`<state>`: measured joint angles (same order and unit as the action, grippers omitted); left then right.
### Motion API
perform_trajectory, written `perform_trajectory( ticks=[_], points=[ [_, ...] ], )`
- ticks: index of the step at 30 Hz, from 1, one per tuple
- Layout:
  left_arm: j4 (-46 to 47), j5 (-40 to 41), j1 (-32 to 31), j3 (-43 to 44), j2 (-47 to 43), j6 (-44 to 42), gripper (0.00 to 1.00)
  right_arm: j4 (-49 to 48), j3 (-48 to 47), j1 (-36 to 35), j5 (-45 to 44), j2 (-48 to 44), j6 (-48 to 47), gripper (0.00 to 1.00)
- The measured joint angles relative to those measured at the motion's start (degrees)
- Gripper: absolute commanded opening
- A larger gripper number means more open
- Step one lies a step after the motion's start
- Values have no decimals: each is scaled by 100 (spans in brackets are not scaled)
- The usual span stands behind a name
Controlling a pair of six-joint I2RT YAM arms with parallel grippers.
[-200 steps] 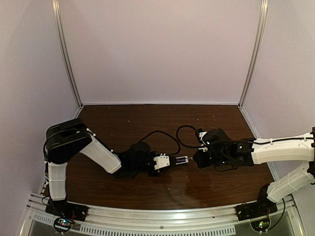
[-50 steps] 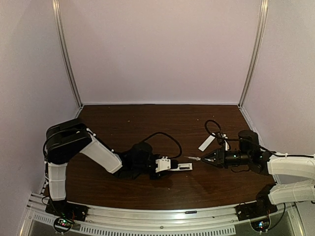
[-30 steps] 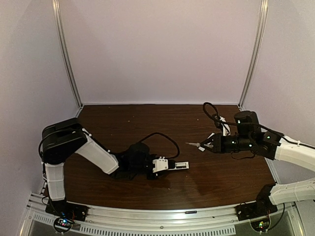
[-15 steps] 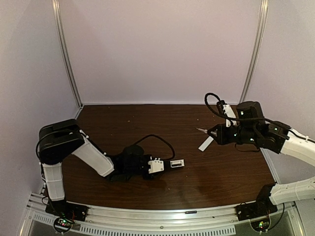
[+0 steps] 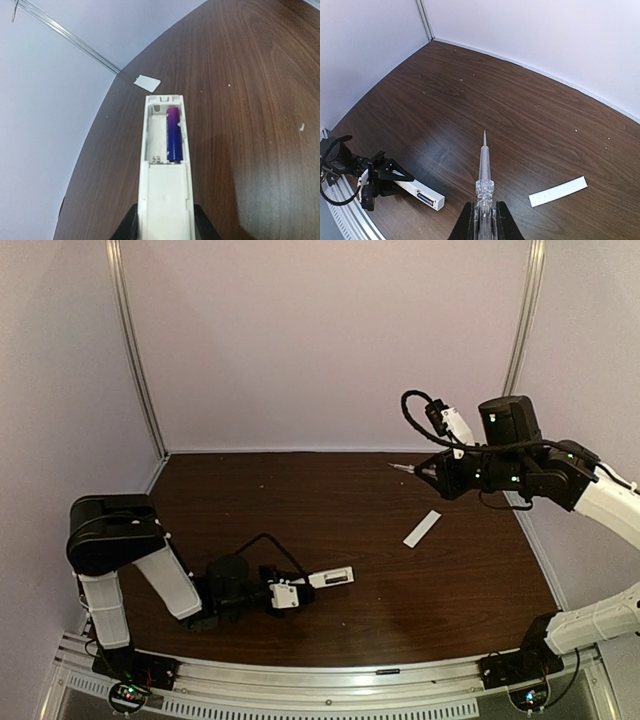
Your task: Unload the batteries from the remote control
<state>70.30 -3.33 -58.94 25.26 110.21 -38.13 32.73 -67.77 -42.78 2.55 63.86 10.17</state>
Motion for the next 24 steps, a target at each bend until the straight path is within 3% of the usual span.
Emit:
perform_trajectory(
  ticks=[4, 9, 15, 24],
  points=[
    [168, 105, -13, -514, -11, -122, 0, 463, -459, -7, 391, 299, -367, 0],
    [92, 111, -66, -514, -280, -181, 0, 1036, -789, -133, 772, 520, -691, 0],
    [-874, -153, -74, 157, -1001, -96, 0, 1626, -859, -737, 800, 772, -992, 0],
    [-2323, -437, -79, 553, -1036, 79, 0, 2243, -960, -1812, 704, 1220, -1351, 0]
  ],
)
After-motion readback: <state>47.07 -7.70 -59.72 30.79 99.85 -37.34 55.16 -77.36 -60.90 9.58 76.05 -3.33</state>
